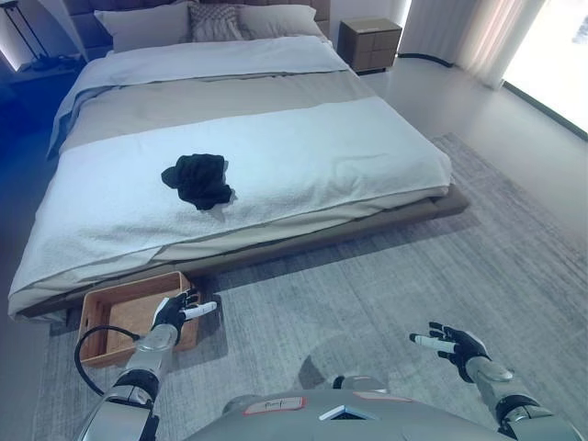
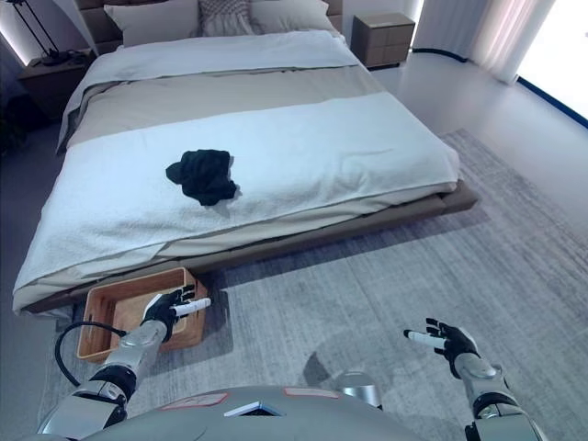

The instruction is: Put the clothes on the bed into the basket.

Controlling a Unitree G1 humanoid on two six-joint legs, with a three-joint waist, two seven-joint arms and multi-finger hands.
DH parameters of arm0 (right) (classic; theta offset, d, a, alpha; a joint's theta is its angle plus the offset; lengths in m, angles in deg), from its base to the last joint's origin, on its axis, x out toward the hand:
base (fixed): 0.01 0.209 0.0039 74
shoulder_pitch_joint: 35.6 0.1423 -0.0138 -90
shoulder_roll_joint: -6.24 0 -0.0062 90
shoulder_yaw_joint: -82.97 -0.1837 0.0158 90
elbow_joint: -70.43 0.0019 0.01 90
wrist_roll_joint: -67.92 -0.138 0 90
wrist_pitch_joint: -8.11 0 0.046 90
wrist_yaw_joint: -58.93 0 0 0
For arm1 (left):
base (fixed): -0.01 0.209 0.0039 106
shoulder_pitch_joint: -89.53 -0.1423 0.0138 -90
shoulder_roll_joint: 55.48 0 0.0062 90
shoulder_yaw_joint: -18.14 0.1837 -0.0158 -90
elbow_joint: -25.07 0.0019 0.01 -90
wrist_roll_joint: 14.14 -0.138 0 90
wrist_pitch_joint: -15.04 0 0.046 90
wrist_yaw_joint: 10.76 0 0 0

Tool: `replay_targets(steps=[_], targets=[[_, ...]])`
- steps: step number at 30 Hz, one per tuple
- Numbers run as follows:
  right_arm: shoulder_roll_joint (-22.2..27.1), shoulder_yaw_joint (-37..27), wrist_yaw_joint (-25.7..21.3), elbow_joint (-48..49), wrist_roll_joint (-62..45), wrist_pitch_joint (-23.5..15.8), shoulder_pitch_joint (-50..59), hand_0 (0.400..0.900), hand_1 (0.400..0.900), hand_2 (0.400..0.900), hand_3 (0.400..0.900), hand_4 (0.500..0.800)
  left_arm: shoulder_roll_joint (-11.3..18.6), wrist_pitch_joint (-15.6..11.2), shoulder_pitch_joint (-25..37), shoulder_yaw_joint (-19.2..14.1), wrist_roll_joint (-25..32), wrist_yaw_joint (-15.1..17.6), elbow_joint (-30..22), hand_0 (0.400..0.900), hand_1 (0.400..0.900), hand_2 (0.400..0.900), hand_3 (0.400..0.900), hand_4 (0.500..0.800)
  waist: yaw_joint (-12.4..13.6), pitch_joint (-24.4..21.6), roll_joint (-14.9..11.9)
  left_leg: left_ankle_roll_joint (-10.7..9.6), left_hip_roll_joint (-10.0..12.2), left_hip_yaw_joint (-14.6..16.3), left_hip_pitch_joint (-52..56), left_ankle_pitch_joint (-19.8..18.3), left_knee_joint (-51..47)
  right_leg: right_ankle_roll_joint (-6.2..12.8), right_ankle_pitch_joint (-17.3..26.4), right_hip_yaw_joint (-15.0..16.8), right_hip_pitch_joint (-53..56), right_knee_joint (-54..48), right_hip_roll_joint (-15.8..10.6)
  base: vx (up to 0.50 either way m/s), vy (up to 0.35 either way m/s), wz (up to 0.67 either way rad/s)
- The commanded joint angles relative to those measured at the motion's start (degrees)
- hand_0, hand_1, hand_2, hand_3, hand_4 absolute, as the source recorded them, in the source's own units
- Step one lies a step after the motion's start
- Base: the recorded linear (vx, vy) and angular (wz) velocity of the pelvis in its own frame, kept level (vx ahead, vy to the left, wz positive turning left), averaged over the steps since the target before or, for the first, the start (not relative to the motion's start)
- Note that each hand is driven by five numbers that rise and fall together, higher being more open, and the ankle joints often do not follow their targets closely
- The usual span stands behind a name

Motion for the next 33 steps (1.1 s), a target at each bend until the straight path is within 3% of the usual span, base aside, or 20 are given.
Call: replay_targets(steps=[1, 17, 23, 27, 29, 33], targets=[[-0.41, -0.27, -1.63, -1.90, -1.63, -3.61, 3.39, 0.900, 0.900, 0.900, 0.900, 0.800, 3.46, -4.51, 5.40, 0.36, 2.06, 0.62, -4.30, 0.900, 0.900, 0.900, 0.900, 0.800, 0.44, -3.03, -3.95, -1.33, 0.29, -2.44, -5.05, 1.47, 0.49, 3.79, 5.08, 0.99, -0.45, -3.02, -3.78, 0.00, 0.000, 0.00], [-0.76, -1.27, -1.38, -2.14, -2.54, -3.32, 2.98, 0.900, 0.900, 0.900, 0.900, 0.800, 3.49, -4.65, 5.47, 0.56, 2.06, 0.66, -5.08, 0.900, 0.900, 0.900, 0.900, 0.800, 0.25, -2.05, -4.82, -0.71, -0.43, -3.23, -5.88, -0.30, 3.73, 3.97, 4.49, 1.61, -0.89, -0.61, -5.12, 0.00, 0.016, 0.02], [-0.49, -1.19, -0.79, -2.74, -2.37, -3.10, 3.66, 0.900, 0.900, 0.900, 0.900, 0.800, 3.55, -4.95, 5.00, 0.45, 2.43, 0.59, -5.34, 0.900, 0.900, 0.900, 0.900, 0.800, 0.93, -0.25, -5.38, 0.81, -2.94, -3.42, -8.73, -3.88, 10.13, 4.76, 4.80, 3.31, -1.89, 0.97, -7.44, -0.03, 0.100, -0.05], [-0.58, -1.19, -0.60, -3.16, -1.76, -2.80, 3.77, 0.900, 0.900, 0.900, 0.900, 0.800, 3.48, -4.90, 5.05, 0.65, 2.52, 0.41, -5.02, 0.900, 0.900, 0.900, 0.900, 0.800, 1.26, 0.13, -5.42, 2.79, -5.85, -3.62, -9.34, -5.35, 10.42, 6.11, 5.77, 4.82, -4.53, 4.55, -10.21, -0.03, 0.188, 0.02], [-0.60, -1.24, -0.51, -3.01, -1.57, -2.74, 3.63, 0.900, 0.900, 0.900, 0.900, 0.800, 3.85, -4.77, 5.57, 0.92, 2.04, 0.34, -4.67, 0.900, 0.900, 0.900, 0.900, 0.800, 1.28, 0.64, -5.59, 4.27, -7.90, -3.88, -8.95, -5.89, 9.94, 6.46, 8.06, 6.49, -6.73, 9.42, -11.95, -0.04, 0.247, 0.07], [-0.63, -1.48, -0.09, -2.98, -1.56, -2.63, 2.45, 0.900, 0.900, 0.900, 0.900, 0.800, 4.67, -4.44, 6.41, 2.03, 1.51, -0.14, -6.21, 0.900, 0.900, 0.900, 0.900, 0.800, 1.42, 3.16, -5.66, 6.50, -10.82, -5.17, -7.28, -5.95, 9.75, 4.68, 16.59, 9.13, -10.85, 20.29, -13.90, -0.05, 0.248, 0.24]])
